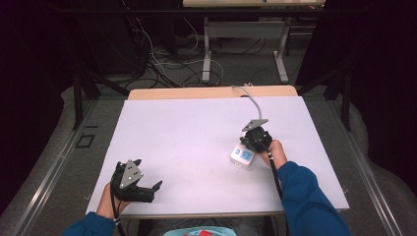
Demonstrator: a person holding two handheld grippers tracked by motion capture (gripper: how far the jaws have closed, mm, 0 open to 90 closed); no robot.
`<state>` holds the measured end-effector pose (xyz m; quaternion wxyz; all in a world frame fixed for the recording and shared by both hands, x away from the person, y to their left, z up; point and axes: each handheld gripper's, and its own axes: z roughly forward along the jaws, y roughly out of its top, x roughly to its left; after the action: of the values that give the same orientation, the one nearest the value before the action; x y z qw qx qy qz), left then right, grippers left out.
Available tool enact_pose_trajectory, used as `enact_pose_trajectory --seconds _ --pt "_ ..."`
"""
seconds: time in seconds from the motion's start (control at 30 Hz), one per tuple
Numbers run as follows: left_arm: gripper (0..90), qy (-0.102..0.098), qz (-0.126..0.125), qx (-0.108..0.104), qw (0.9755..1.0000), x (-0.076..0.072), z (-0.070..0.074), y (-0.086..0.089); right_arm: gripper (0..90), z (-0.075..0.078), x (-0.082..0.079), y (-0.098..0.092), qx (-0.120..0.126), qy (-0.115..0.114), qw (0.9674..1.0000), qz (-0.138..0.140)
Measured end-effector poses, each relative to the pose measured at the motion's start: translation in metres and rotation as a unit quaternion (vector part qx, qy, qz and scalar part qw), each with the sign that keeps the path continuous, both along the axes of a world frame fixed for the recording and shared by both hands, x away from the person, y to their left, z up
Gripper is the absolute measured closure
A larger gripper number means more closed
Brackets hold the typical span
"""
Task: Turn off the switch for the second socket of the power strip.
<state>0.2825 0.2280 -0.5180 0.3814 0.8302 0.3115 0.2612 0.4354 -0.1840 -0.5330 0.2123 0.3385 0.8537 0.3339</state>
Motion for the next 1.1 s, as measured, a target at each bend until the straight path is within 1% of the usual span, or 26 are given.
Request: enact_pose_trajectory --seconds 0.03,0.07,0.13,0.17,0.47,0.5,0.57,0.63,0.97,1.0,1.1 --pt "1.8 0.000 0.000 0.001 1.0000 0.0000 0.0000 0.0001 90.0 0.0000 0.0000 0.0000 0.000 0.000 1.0000 0.000" --pt "1.8 0.000 0.000 0.001 1.0000 0.0000 0.0000 0.0000 90.0 0.0008 -0.0002 -0.0003 -0.009 0.003 1.0000 0.001" --pt "1.8 0.000 0.000 0.001 1.0000 0.0000 0.0001 0.0001 90.0 0.0008 -0.0003 -0.0001 -0.008 0.003 1.0000 0.001" --pt "1.7 0.001 -0.001 0.004 1.0000 0.0000 0.0003 0.0005 90.0 0.0008 -0.0004 -0.0001 -0.008 0.003 1.0000 0.000" --pt "1.8 0.000 0.000 0.000 1.0000 -0.0003 0.0001 0.0000 90.0 0.0009 -0.0002 0.0000 -0.011 -0.002 0.9999 0.002" --pt "1.8 0.000 0.000 0.002 1.0000 -0.0003 0.0003 0.0002 90.0 0.0014 -0.0007 0.0004 -0.009 -0.003 0.9999 -0.001" --pt "1.8 0.000 -0.001 0.001 1.0000 0.0000 0.0001 0.0001 90.0 0.0016 -0.0010 0.0007 -0.008 -0.001 1.0000 -0.001" --pt "1.8 0.000 -0.001 0.000 1.0000 0.0000 0.0001 0.0000 90.0 0.0017 -0.0006 0.0012 -0.013 -0.006 0.9999 0.002" --pt "1.8 0.000 -0.001 0.000 1.0000 0.0000 0.0000 -0.0001 90.0 0.0017 -0.0011 0.0019 -0.012 -0.004 0.9999 0.002" --pt "1.8 0.000 -0.001 0.001 1.0000 0.0000 0.0000 -0.0001 90.0 0.0022 -0.0017 0.0019 -0.018 -0.006 0.9998 0.003" --pt "1.8 0.000 0.000 0.000 1.0000 -0.0002 0.0001 -0.0001 90.0 0.0023 -0.0020 0.0022 -0.019 -0.006 0.9998 0.003"
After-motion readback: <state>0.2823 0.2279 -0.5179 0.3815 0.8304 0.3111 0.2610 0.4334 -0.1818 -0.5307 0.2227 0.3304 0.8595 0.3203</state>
